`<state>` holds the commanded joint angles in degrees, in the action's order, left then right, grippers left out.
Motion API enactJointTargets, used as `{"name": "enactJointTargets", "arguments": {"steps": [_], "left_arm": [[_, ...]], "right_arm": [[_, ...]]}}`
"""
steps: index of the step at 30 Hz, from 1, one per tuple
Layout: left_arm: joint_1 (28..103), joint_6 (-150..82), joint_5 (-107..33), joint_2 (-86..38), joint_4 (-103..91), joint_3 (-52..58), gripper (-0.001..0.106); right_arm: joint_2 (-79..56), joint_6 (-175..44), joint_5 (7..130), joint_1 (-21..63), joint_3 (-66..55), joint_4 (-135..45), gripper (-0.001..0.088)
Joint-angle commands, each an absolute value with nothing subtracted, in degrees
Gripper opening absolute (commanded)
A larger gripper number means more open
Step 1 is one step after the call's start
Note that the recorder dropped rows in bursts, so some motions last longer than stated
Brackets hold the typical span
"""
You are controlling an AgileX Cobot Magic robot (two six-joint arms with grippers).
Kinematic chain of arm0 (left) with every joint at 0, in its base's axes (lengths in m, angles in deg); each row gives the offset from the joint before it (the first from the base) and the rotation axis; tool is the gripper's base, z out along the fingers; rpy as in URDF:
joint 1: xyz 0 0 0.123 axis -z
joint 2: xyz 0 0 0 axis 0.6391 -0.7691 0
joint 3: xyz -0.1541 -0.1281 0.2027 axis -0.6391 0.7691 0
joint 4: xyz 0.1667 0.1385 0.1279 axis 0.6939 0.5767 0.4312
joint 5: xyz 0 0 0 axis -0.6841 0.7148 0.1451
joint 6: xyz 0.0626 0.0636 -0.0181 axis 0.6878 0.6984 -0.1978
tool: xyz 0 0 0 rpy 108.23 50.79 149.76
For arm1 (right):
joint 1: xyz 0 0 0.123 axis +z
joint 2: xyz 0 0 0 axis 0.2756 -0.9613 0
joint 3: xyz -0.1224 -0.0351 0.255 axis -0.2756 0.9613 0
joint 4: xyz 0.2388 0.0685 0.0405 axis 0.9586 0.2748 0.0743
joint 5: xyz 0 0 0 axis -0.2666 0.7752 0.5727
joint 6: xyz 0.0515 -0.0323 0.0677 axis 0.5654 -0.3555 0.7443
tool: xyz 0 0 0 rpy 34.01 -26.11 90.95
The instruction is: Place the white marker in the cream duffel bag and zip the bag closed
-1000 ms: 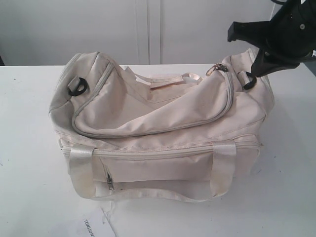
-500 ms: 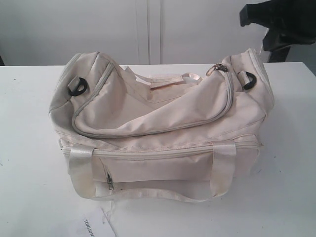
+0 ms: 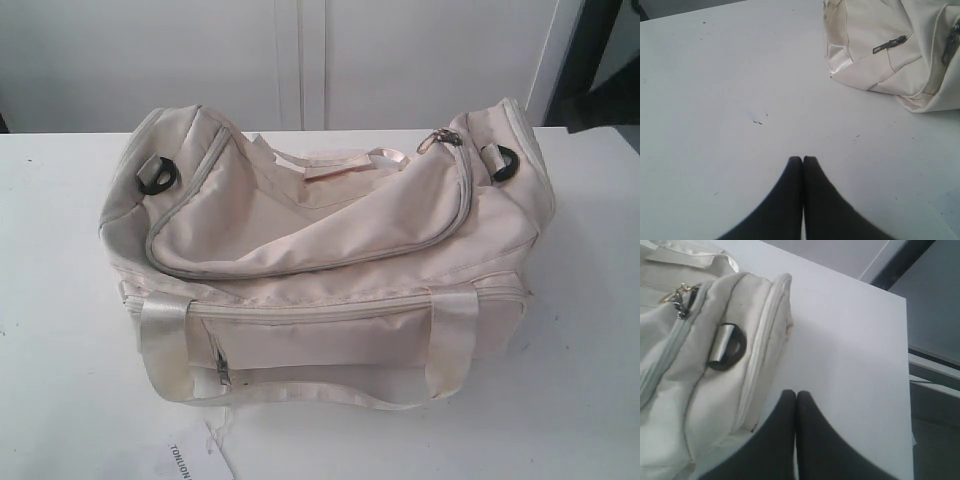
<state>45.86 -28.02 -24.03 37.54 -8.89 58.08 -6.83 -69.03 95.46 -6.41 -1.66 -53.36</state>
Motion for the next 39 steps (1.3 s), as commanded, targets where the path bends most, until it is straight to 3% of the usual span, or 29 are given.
{"name": "enactJointTargets", "arguments": {"steps": [15, 23, 31, 39], "left_arm": [[45.9, -28.0, -24.0, 37.5, -8.9, 58.1, 0.0], [45.9, -28.0, -24.0, 37.5, -8.9, 58.1, 0.0], [45.7, -28.0, -24.0, 37.5, -8.9, 58.1, 0.0], [45.7, -28.0, -24.0, 37.5, -8.9, 58.1, 0.0]], "right_arm": [[11.8, -68.3, 89.4, -22.4, 10.4, -46.0, 0.0], [22.2, -68.6, 88.3, -22.3, 20.1, -41.2, 0.0], [30.9, -68.9, 76.9, -18.8, 32.9, -39.7, 0.0], [44.7, -68.8, 76.2, -16.7, 45.5, -39.7, 0.0]]}}
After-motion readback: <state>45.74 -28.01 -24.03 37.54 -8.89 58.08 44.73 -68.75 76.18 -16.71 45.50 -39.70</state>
